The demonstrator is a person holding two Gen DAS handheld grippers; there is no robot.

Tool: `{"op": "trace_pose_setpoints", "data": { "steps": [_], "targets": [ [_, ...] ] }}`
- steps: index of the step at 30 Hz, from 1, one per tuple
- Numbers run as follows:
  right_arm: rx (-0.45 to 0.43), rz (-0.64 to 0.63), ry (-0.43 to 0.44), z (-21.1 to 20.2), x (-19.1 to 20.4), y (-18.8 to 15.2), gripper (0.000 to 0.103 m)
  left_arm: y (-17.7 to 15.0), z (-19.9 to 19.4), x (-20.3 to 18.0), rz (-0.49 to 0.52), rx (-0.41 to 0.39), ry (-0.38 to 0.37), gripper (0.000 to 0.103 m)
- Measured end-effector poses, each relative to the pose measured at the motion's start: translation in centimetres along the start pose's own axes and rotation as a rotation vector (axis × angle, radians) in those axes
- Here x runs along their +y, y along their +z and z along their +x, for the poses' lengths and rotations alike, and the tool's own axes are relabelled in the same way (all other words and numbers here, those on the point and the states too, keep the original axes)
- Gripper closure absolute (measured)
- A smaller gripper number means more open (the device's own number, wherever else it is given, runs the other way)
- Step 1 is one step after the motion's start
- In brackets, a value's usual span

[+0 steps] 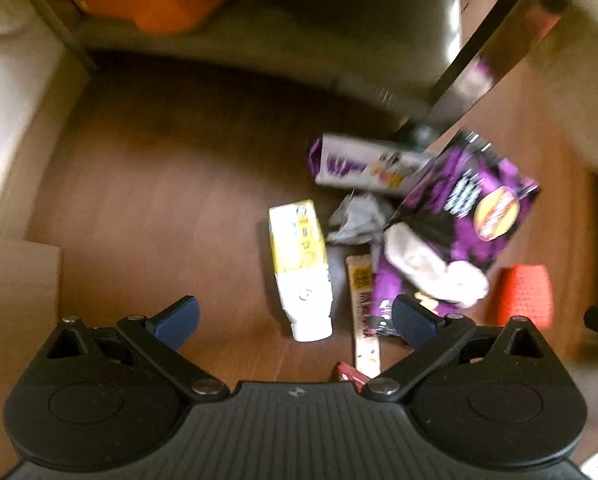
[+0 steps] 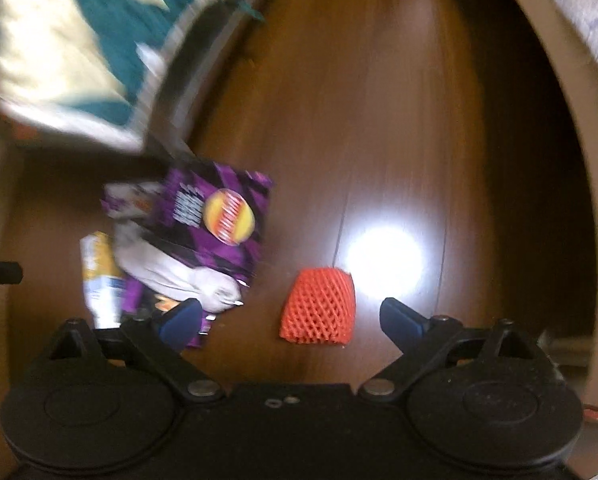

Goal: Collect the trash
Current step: 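Grasp the yellow milk carton with the left gripper while the right grasps the orange mesh net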

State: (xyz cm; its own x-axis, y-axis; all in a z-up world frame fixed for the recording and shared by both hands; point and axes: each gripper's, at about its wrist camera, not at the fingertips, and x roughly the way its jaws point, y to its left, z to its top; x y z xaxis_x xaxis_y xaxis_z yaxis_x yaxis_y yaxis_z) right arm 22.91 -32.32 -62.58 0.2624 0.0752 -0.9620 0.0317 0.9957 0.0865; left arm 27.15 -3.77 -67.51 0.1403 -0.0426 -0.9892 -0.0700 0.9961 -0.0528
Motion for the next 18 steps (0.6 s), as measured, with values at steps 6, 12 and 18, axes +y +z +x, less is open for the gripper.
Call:
{"op": "trace_pose_setpoints", "data": {
  "steps": [6, 12, 18],
  "targets": [
    [0.041, 0.034, -0.042, 8.9, -1.3, -1.0, 0.010, -0.2, 7.7, 0.1, -0.015, 0.022, 0.007, 0.000],
    [0.053, 0.033, -0.050, 14.2, -1.9, -1.7, 0.012, 0.2, 12.4, 0.0, -0.013, 0.017, 0.033, 0.000],
    [0.070, 0.033, -0.061, 16.9, -1.8, -2.3, 0.026, 0.2, 13.8, 0.0, -0.023, 0.028, 0.030, 0.020]
  ]
}}
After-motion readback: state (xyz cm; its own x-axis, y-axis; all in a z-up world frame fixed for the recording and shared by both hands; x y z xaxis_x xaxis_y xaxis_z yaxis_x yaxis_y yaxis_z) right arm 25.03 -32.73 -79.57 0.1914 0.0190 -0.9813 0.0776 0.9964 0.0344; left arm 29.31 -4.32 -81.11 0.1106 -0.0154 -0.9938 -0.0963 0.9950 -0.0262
